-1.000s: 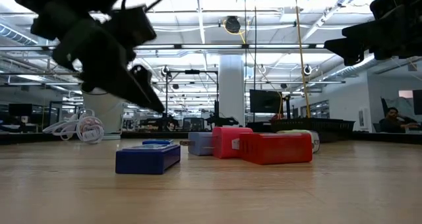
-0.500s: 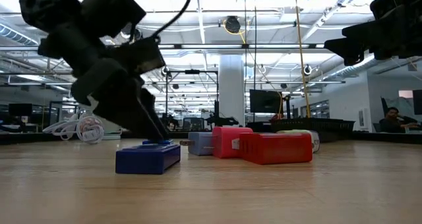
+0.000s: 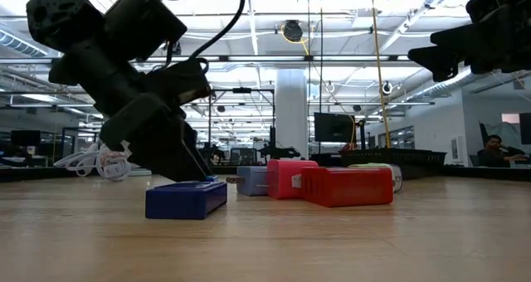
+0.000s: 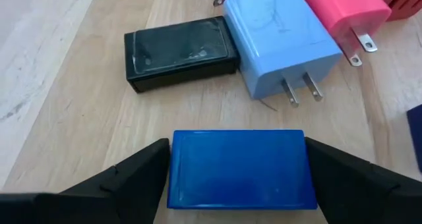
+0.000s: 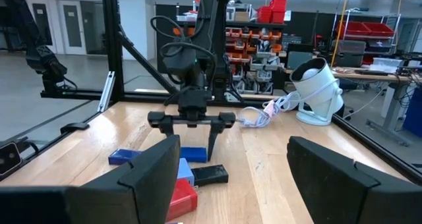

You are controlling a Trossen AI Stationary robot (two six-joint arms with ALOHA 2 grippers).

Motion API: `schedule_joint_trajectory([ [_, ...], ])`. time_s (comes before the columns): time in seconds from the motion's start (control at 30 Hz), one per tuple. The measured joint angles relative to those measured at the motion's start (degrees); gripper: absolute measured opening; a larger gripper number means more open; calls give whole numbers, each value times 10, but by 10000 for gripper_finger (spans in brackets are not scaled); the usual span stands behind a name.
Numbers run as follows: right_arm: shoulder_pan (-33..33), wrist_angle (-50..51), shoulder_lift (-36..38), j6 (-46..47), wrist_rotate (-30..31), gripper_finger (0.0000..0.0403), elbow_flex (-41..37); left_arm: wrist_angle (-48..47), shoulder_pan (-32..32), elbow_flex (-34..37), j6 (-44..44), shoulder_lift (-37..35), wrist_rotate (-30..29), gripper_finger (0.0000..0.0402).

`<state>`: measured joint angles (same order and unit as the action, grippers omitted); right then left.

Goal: Pick & Place Office items
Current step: Put the blue digital timer into the top black bin

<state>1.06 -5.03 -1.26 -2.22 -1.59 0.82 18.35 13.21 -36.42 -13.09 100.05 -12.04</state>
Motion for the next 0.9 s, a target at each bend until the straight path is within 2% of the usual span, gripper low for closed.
schedule_joint_trajectory([
  [0.1,0,1,0,0,0,267,0,1,0,0,6,0,-2,287],
  [0.27,0,1,0,0,0,267,0,14,-1,1,12,-2,-6,287],
  [0.37,0,1,0,0,0,267,0,20,-2,-3,54,-21,-13,287],
  [0.47,0,0,0,0,0,267,0,25,-2,-21,128,-54,-27,287],
  [0.6,0,-5,-1,0,0,267,0,25,-1,-62,249,-77,-81,295],
  [0.77,0,-4,-1,0,0,267,0,26,-3,-118,408,-76,-158,289],
  [0.9,0,-9,-1,0,0,267,0,28,-7,-151,491,-74,-204,289],
])
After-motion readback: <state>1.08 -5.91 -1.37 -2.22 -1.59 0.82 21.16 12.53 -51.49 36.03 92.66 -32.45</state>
